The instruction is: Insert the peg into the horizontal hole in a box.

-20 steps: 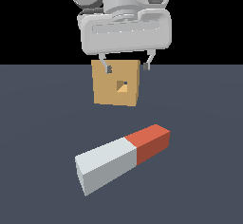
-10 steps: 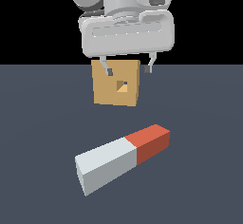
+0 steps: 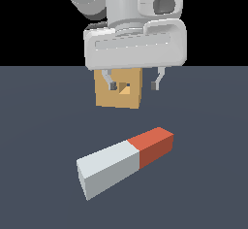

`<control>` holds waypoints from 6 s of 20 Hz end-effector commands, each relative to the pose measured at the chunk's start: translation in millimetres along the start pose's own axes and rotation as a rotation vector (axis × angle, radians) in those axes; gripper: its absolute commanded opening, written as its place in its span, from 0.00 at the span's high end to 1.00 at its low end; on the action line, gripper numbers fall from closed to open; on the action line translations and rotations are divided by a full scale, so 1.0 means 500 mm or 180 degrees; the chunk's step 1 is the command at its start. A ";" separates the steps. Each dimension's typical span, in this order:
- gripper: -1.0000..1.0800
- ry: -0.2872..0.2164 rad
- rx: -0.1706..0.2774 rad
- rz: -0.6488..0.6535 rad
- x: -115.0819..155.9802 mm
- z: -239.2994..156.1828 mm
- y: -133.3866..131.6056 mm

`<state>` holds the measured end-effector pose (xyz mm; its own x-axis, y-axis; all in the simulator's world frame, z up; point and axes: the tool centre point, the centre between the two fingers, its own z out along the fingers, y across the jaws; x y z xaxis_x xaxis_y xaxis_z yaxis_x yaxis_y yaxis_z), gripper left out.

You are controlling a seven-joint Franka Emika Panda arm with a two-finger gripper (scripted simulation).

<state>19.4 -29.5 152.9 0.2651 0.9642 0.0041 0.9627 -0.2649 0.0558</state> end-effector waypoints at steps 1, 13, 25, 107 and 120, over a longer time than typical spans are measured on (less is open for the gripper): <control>0.04 -0.0013 0.0021 0.0288 -0.026 0.021 0.003; 0.04 -0.0062 0.0120 0.1677 -0.149 0.119 -0.018; 0.04 -0.0078 0.0166 0.2265 -0.195 0.160 -0.047; 1.00 -0.0008 0.0181 -0.0223 0.229 0.112 -0.168; 1.00 -0.0002 0.0169 -0.0222 0.407 0.108 -0.181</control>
<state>-14.5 181.4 92.1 0.1956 0.9807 -0.0008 0.9807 -0.1956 -0.0017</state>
